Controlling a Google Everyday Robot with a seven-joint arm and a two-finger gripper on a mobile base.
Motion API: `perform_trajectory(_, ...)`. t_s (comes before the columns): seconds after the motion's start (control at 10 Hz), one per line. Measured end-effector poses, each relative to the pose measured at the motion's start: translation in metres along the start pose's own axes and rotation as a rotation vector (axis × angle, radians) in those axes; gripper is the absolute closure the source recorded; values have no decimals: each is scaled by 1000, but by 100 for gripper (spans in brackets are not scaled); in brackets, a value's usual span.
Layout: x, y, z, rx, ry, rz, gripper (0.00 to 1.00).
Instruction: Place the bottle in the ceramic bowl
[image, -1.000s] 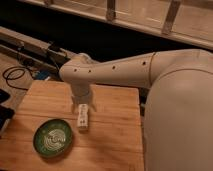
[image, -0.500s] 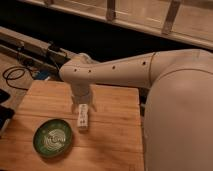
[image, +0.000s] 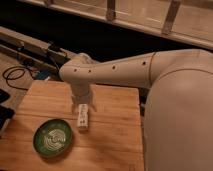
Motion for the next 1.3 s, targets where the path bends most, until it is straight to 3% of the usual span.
perform_trajectory(0.5,0,0,0,1,-2,-1,35)
perform_trajectory(0.9,-25,10,-19,43,-70,-30,35)
perform_trajectory(1.1,-36,10,-13,55,-62,-40,35)
perform_trajectory(1.3,-47,16,15,72,-34,-59,35)
